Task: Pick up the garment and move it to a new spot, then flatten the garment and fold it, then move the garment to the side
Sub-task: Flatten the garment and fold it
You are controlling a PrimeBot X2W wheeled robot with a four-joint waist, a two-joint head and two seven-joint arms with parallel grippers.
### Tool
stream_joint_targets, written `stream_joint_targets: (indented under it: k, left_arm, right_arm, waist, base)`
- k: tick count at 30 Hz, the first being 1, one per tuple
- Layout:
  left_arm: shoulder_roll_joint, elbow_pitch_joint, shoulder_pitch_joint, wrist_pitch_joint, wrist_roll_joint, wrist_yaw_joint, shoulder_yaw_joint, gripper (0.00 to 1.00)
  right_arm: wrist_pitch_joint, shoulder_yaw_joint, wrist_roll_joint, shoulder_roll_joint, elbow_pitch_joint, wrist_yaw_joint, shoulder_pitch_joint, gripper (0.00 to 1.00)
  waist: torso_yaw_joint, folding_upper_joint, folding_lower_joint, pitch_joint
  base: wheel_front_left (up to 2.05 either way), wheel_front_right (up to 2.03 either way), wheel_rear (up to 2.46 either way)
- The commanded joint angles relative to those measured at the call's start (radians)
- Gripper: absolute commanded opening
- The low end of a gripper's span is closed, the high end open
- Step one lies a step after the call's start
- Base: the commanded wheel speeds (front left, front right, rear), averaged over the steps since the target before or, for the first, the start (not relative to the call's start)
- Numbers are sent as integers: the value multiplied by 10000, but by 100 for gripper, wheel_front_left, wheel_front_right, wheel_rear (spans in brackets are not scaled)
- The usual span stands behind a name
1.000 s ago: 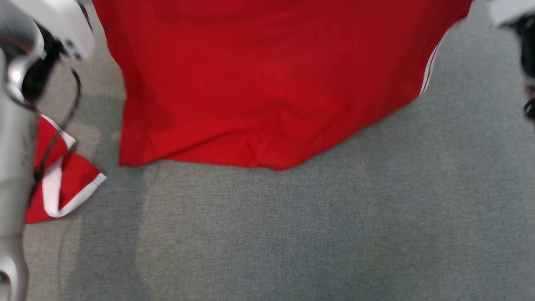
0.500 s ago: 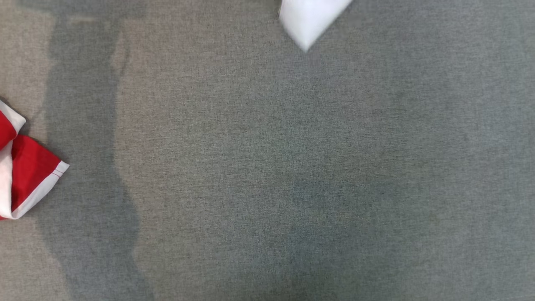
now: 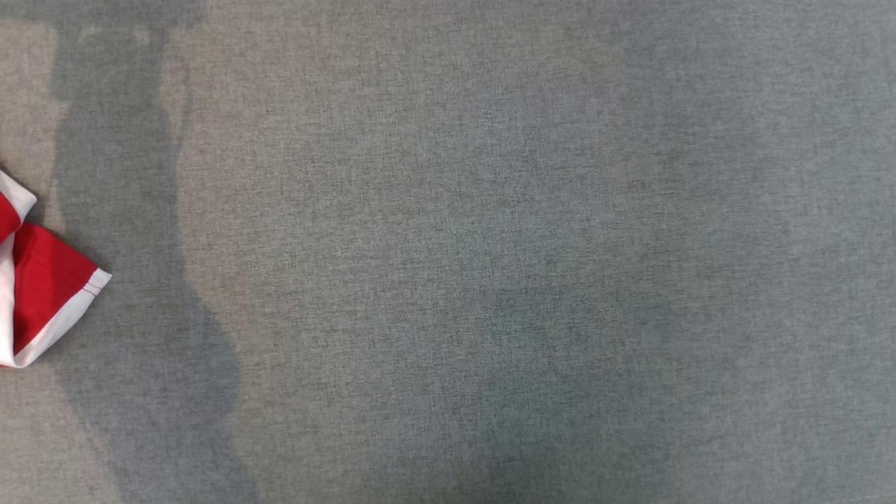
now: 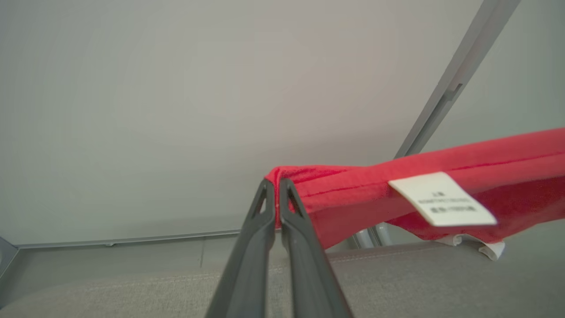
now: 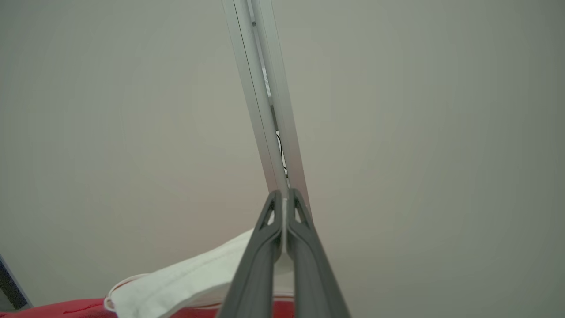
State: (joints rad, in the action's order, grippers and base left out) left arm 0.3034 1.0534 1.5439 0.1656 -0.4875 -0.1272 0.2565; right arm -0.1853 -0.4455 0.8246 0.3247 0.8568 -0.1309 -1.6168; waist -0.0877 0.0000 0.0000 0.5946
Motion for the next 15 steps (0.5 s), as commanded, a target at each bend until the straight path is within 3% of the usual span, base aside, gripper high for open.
stream_joint_targets:
  k: [1,4,15]
  left_arm:
    - [71,124,-211,54,-119,-9,16,0]
    - [-90,334,-1018,420,-620,-22,264,0]
    - [486,-1117,-4501,2125,-2799,-28,1819,0]
  right_arm:
    - [71,-115,134,149,-24,1,238,0]
    - [359,-738,567,259,-271,1,1070,0]
    - [2000,-2526,2273,1234,-1519,-1,4672,0]
  waist:
    - [-15,0,0,-69]
    - [-4,0,0,-326]
    - [-50,0,0,-2315]
  base:
    - [0,0,0]
    - [0,0,0]
    - [0,0,0]
